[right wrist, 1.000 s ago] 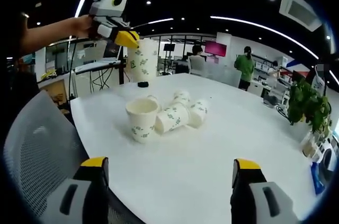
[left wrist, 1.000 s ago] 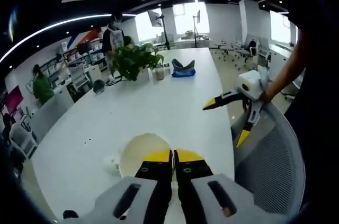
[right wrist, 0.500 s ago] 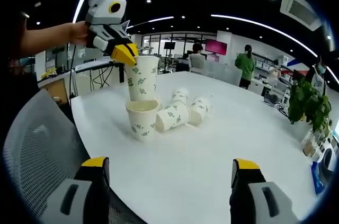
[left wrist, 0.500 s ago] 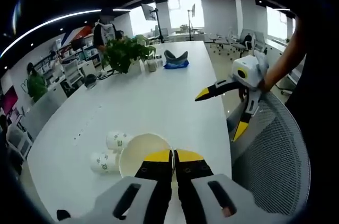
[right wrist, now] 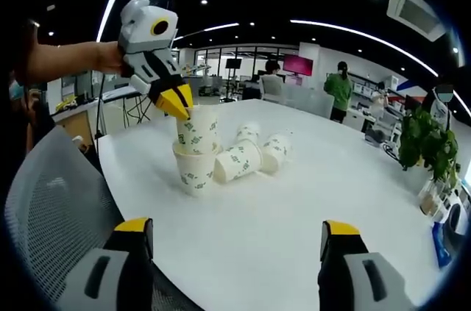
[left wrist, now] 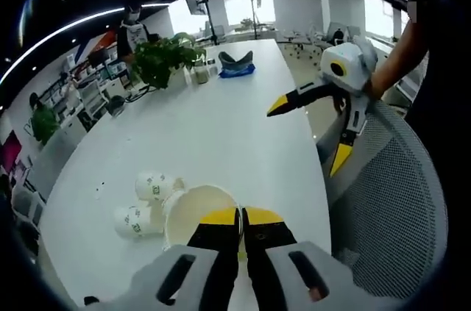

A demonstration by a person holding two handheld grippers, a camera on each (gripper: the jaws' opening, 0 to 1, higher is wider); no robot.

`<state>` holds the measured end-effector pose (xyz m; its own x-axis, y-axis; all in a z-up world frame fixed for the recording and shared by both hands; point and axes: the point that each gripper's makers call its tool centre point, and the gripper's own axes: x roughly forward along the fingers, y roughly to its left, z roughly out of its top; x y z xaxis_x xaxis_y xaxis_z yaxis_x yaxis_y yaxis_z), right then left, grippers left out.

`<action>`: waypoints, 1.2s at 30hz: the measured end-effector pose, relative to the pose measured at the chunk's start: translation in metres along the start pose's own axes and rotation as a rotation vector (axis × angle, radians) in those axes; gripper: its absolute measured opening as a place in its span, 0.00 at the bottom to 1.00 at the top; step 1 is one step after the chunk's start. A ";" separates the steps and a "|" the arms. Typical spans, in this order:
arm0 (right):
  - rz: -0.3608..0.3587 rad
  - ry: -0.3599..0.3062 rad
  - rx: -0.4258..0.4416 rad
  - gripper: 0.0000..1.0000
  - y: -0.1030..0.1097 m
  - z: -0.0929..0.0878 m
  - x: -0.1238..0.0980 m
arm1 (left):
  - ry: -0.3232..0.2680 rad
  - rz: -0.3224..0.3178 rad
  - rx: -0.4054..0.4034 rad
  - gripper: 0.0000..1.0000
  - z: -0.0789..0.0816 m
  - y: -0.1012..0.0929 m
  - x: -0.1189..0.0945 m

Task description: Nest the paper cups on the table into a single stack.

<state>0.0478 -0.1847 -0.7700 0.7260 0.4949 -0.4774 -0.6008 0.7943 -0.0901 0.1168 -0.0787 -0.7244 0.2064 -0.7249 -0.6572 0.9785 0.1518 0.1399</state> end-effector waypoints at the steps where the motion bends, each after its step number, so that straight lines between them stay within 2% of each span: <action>1: -0.001 -0.001 0.000 0.96 0.000 0.000 0.000 | 0.002 -0.004 -0.002 0.00 -0.001 0.000 0.002; 8: -0.006 -0.004 0.006 0.95 -0.001 0.001 0.000 | 0.036 -0.027 -0.014 0.00 -0.003 -0.007 0.011; 13: -0.006 -0.006 0.011 0.94 -0.001 0.001 0.000 | 0.060 -0.039 -0.025 0.00 -0.010 -0.003 0.019; 24: 0.003 -0.007 0.016 0.94 0.000 0.001 0.000 | 0.063 -0.082 -0.070 0.00 -0.020 -0.012 0.029; 27: 0.006 -0.003 0.013 0.94 0.001 0.000 0.000 | 0.049 -0.115 -0.115 0.00 -0.022 -0.017 0.031; 36: 0.007 0.004 0.014 0.93 0.001 -0.001 0.001 | 0.070 -0.146 -0.124 0.01 -0.031 -0.021 0.036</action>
<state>0.0473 -0.1836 -0.7711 0.7203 0.4996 -0.4813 -0.6012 0.7957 -0.0739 0.1041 -0.0873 -0.7740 0.0573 -0.6976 -0.7142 0.9898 0.1330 -0.0505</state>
